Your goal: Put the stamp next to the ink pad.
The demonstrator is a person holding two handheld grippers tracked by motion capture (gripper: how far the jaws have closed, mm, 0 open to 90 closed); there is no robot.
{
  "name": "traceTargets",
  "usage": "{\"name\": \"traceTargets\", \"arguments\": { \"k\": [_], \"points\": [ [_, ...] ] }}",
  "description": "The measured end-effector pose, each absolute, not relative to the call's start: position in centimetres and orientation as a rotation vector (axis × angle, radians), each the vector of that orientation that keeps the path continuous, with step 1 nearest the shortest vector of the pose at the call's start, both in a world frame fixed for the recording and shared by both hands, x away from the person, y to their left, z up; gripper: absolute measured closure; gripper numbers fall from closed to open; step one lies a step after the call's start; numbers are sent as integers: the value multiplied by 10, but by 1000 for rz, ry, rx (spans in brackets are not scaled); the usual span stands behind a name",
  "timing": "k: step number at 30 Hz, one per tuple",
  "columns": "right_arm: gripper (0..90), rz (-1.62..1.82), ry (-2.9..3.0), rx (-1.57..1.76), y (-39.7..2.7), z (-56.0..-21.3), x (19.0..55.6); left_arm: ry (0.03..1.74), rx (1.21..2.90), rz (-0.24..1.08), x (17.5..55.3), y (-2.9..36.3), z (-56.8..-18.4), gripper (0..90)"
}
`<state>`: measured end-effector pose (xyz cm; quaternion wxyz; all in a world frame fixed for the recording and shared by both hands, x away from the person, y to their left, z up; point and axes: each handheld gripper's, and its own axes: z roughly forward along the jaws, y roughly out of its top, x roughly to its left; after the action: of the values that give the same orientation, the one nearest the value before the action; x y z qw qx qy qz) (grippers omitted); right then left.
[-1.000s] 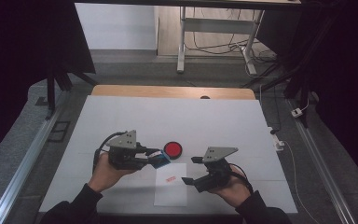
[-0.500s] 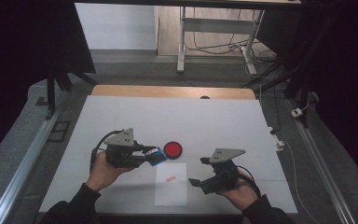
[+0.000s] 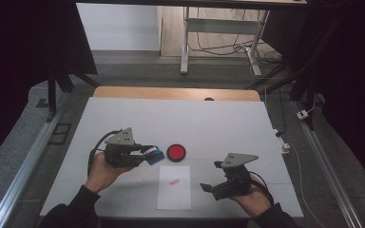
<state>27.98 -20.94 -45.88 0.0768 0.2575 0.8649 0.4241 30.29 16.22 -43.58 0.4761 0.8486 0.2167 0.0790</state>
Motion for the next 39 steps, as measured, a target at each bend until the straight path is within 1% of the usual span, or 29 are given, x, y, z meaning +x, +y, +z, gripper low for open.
{"name": "traceTargets", "arguments": {
  "k": [11,21,39],
  "points": [
    [0,1168,2559,845,-226,-463,273,634,2102,246,311,172,-443,699],
    [0,1128,2485,921,-244,-462,267,730,2124,281,320,181,-454,698],
    [0,1137,2386,1049,-274,-457,257,884,2149,304,333,196,-477,698]
  ]
}}
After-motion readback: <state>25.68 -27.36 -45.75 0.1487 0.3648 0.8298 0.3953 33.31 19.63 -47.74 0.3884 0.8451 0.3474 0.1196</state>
